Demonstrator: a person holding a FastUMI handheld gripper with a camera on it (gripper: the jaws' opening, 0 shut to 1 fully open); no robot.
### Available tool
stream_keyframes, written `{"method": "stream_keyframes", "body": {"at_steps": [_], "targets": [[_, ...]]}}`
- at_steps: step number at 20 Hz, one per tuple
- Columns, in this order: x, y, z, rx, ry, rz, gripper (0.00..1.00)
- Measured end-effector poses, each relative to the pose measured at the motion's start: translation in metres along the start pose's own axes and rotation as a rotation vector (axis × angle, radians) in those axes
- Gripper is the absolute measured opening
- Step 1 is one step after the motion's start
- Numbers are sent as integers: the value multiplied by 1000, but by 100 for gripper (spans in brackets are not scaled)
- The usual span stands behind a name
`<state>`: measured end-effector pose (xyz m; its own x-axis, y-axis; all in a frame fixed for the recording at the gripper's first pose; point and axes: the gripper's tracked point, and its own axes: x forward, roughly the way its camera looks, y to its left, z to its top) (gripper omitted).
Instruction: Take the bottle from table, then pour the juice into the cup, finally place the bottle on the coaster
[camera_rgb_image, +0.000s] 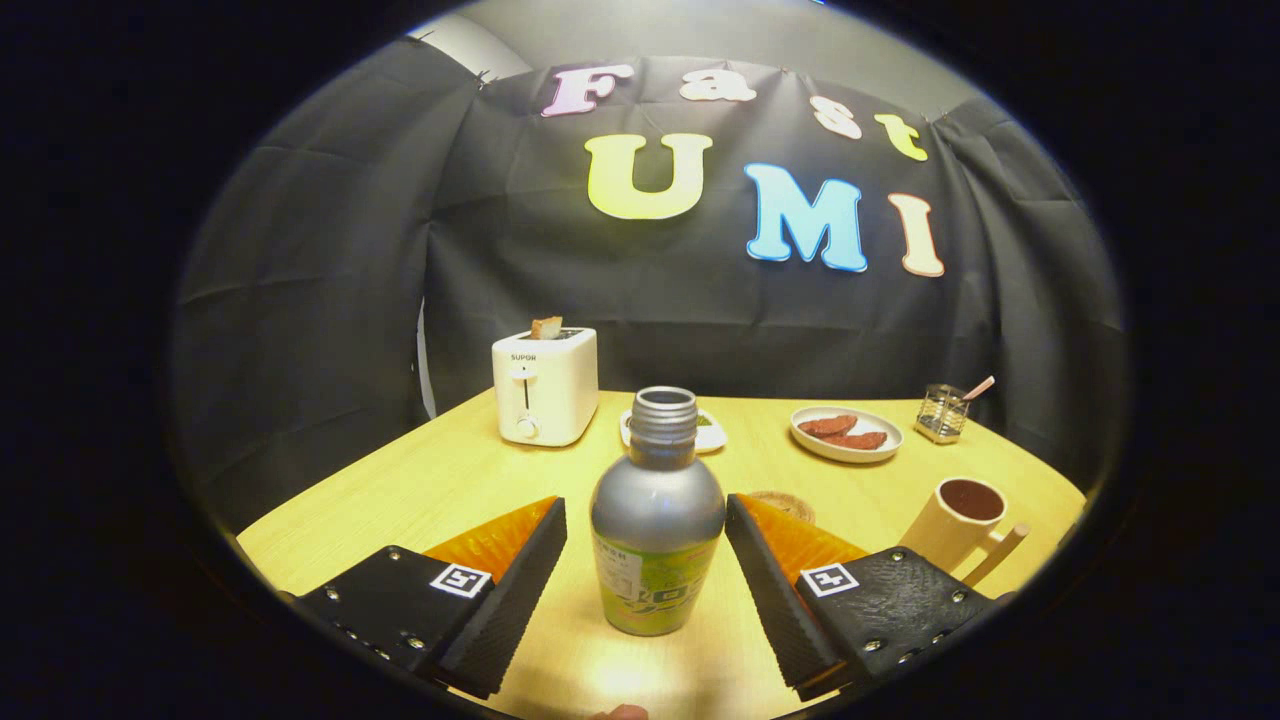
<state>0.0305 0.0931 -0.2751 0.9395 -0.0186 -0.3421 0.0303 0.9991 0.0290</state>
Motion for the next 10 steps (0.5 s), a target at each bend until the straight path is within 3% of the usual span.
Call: {"method": "stream_keyframes", "body": {"at_steps": [10], "targets": [[20,-4,-34,9,110,-31,98]]}}
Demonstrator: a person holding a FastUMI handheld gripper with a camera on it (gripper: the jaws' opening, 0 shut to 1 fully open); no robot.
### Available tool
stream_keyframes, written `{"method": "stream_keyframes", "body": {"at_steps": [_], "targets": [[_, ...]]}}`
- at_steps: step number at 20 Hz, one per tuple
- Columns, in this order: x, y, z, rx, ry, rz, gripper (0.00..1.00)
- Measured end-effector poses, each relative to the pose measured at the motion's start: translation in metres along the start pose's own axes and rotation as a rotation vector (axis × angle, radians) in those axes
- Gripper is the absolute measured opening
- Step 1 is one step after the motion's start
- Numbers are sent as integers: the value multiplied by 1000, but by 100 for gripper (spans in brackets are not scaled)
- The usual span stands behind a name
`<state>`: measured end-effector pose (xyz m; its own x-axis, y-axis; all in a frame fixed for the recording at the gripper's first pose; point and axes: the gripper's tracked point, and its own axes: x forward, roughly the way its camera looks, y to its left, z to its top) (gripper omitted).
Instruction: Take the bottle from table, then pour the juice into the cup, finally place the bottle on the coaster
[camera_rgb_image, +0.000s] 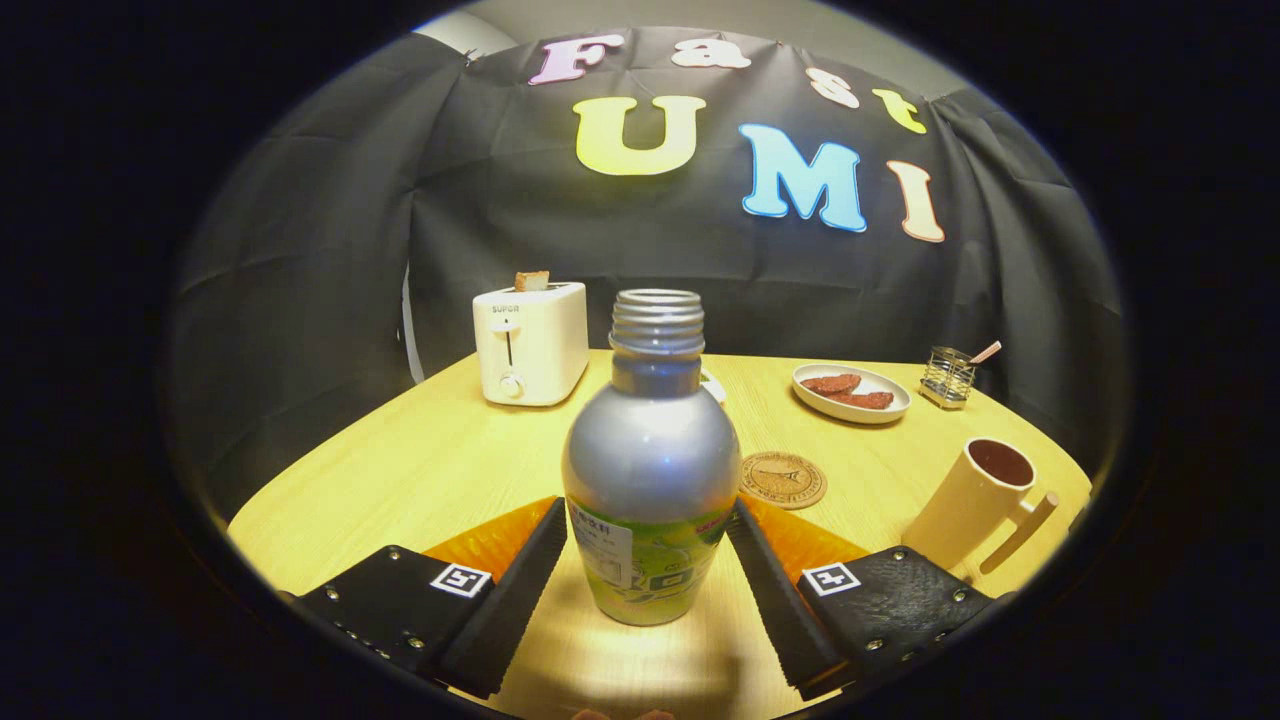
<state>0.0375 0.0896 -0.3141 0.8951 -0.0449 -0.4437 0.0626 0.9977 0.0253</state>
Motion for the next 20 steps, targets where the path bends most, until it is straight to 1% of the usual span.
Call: {"method": "stream_keyframes", "body": {"at_steps": [5,6,7,11,13,14,15,16,20], "targets": [[-1,-1,-12,13,40,-19,97],[0,2,-11,9,38,-12,90],[1,3,-11,2,40,-12,85],[2,7,-10,2,56,11,80],[3,13,-11,9,72,42,78],[4,17,-9,27,83,70,76],[1,18,-4,37,82,78,76],[-1,18,4,35,72,77,74],[-11,3,41,42,23,40,74]]}}
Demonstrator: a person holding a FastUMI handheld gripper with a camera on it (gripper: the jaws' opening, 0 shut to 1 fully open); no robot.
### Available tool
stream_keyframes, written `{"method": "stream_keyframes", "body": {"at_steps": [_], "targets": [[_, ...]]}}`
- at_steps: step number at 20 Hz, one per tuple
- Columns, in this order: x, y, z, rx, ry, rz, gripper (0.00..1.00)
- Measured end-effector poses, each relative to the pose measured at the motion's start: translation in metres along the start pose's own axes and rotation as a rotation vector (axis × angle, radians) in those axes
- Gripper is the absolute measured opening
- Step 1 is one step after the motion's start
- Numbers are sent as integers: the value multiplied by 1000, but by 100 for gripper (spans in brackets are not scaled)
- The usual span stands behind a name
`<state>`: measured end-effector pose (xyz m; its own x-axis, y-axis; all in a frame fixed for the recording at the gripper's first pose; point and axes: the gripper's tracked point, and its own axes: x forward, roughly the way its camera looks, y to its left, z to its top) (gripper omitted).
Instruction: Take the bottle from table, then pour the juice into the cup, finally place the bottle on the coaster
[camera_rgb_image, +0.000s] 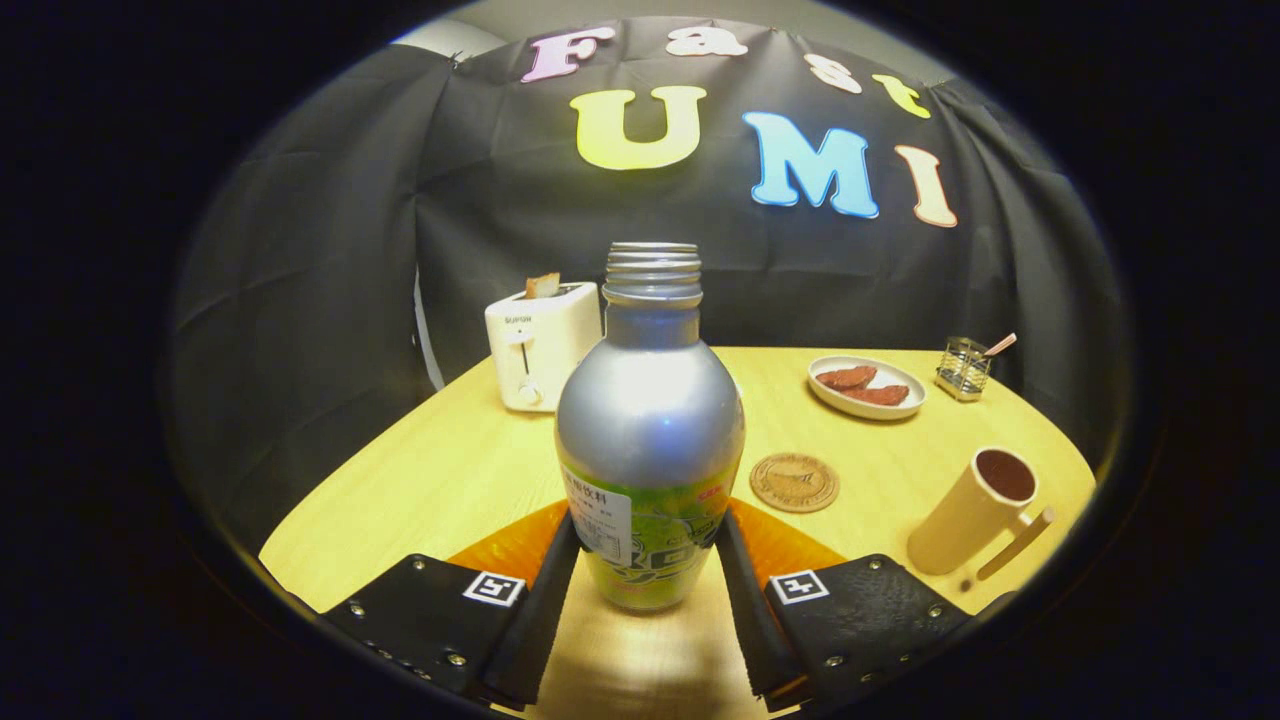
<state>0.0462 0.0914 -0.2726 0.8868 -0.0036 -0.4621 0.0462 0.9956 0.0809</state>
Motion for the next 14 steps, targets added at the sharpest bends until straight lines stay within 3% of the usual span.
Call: {"method": "stream_keyframes", "body": {"at_steps": [6,14], "targets": [[-15,-23,48,140,-92,-19,74],[-24,-58,63,259,-107,-43,74]]}}
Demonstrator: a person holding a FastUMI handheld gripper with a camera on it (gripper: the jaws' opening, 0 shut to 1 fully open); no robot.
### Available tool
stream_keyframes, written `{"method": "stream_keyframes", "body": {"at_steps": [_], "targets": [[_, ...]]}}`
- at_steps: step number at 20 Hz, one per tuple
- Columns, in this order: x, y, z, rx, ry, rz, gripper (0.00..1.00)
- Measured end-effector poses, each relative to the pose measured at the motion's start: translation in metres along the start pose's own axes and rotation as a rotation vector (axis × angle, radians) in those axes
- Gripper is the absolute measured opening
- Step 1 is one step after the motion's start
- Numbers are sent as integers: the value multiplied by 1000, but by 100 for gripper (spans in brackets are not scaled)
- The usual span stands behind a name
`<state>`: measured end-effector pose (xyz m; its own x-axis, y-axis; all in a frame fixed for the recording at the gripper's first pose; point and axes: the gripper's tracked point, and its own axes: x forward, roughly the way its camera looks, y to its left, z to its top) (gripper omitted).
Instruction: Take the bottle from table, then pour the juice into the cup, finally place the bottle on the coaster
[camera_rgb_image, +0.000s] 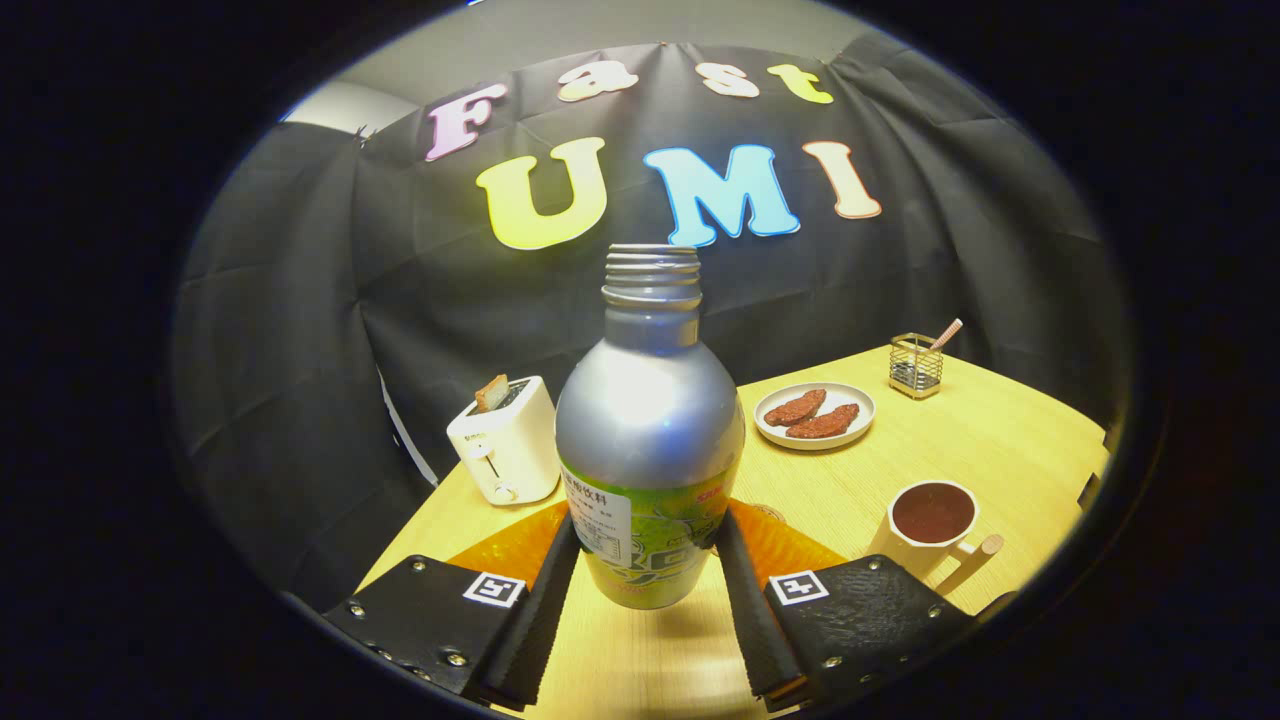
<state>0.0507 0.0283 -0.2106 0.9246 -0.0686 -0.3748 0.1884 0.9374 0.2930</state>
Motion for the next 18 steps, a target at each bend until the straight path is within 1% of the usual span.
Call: {"method": "stream_keyframes", "body": {"at_steps": [5,9,15,18], "targets": [[-2,-16,6,64,1,-3,74],[-4,-29,3,143,14,-2,74],[-6,-54,6,239,15,-28,74],[-5,-66,4,307,13,-34,74]]}}
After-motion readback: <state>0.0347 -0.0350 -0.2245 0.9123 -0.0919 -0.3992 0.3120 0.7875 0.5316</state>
